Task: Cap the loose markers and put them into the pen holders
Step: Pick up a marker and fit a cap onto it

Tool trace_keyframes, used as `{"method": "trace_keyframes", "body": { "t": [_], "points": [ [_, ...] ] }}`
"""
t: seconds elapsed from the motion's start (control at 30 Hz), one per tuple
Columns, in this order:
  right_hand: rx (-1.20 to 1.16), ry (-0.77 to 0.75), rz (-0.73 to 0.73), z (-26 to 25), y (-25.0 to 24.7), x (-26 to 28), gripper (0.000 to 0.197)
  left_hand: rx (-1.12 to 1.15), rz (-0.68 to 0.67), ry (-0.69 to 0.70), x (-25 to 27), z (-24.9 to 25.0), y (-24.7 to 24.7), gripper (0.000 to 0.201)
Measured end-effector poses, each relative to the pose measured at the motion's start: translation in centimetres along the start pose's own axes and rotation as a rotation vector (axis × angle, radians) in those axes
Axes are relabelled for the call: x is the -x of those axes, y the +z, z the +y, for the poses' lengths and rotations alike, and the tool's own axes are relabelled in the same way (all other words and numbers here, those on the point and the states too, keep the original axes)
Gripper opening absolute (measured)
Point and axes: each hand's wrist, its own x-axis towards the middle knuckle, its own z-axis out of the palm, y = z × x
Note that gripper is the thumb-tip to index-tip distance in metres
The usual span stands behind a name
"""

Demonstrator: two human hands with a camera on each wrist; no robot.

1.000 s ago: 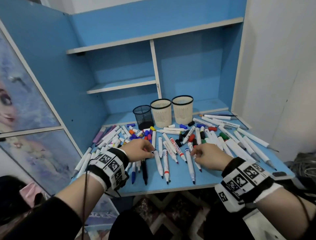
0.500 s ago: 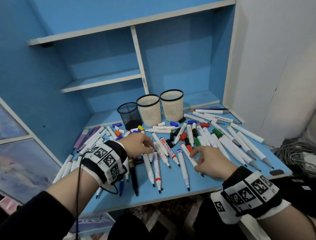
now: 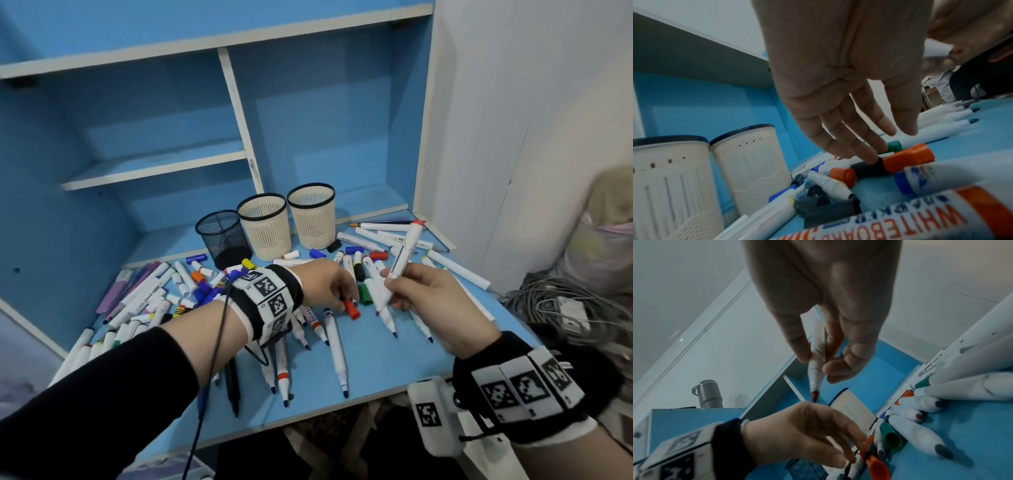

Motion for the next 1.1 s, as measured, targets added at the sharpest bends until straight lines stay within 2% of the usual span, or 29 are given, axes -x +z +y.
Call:
{"method": "trace_keyframes", "body": {
  "t": [0.13,0.33,0.43,0.6,0.8,0.97,1.1],
  "points": [
    [-0.073,-0.017,0.038,-0.1,0.7,0.3,0.009,-0.074,-0.013,0.006,-1.2,0.7,0.3,0.024],
    [-0.193,-0.054,0.096,0.1,1.2,1.0,0.028,-0.131,-0.069,-0.024,-1.9,1.5,0.7,0.024],
    [-0.287,-0.064,0.137,0.0,1.4,1.5,0.016,-0.152,-0.053,-0.035,-1.6,1.9,0.8,0.019],
    [-0.499,-0.143,0.145,-0.4,1.8,2.4,0.015,-0.130,0.132,-0.006,0.7,2.4,0.7,0.014],
    [-0.545,-0.220,0.180,-0.6,3.0,2.9,0.012,0.231,0.388,-0.031,6.6,2.9,0.5,0.013],
    [-0.568,-0.261,0.213,-0.9,4.2,3.0,0.032,0.504,0.603,-0.090,10.4,2.8,0.9,0.016],
    [-0.550,-0.284,0.162,-1.0,5.2,3.2,0.055,0.742,0.696,-0.077,11.7,2.7,1.1,0.018]
  ]
}}
